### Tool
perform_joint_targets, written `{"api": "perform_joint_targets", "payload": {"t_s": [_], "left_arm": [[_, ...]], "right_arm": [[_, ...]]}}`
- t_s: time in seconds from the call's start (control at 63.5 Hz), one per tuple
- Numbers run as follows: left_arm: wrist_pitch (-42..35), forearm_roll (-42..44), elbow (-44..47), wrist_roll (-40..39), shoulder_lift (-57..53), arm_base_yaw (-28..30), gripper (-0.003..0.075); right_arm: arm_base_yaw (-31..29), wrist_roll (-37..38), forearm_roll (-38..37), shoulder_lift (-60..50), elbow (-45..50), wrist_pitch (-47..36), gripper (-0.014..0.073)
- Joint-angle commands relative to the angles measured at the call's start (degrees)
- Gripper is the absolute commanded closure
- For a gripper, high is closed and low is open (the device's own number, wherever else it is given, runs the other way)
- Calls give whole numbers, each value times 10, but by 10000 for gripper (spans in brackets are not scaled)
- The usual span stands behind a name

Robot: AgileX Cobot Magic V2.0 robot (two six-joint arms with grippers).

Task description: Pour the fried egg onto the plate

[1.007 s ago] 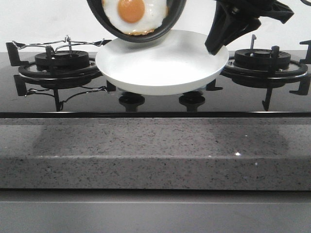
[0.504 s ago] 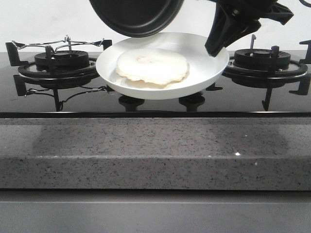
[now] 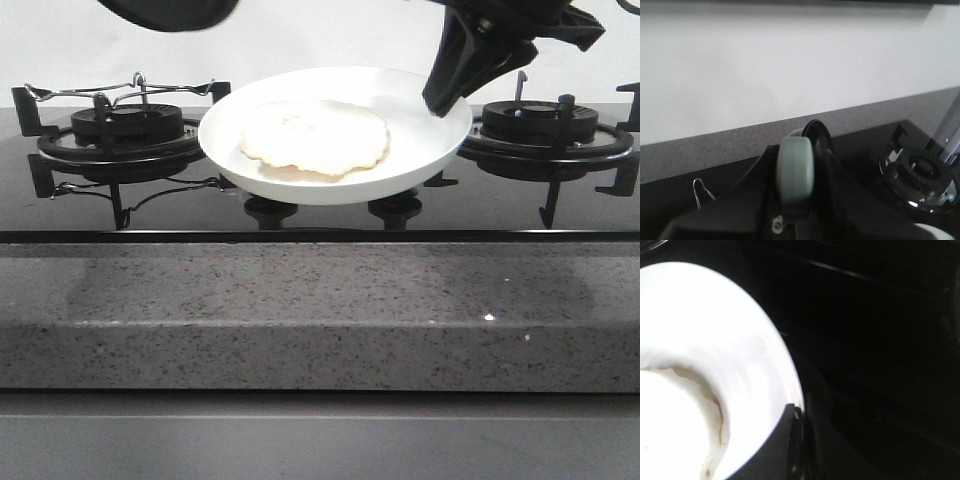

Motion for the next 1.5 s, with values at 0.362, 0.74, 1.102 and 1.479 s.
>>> {"api": "perform_joint_targets", "payload": {"t_s": [0.362,0.74,1.102,1.479], "left_arm": [[136,-278,-19,-39,109,164,741],[149,-333,-19,-54,214,168,741],[161,-306,-19,-70,261,168,739],[146,-241,-19,-70,266,168,235]], "right_arm": [[-2,-3,17,-25,-17,-30,712],[-2,-3,17,-25,-17,-30,712],[-2,-3,17,-25,-17,-30,712],[-2,-3,17,-25,-17,-30,712]]}}
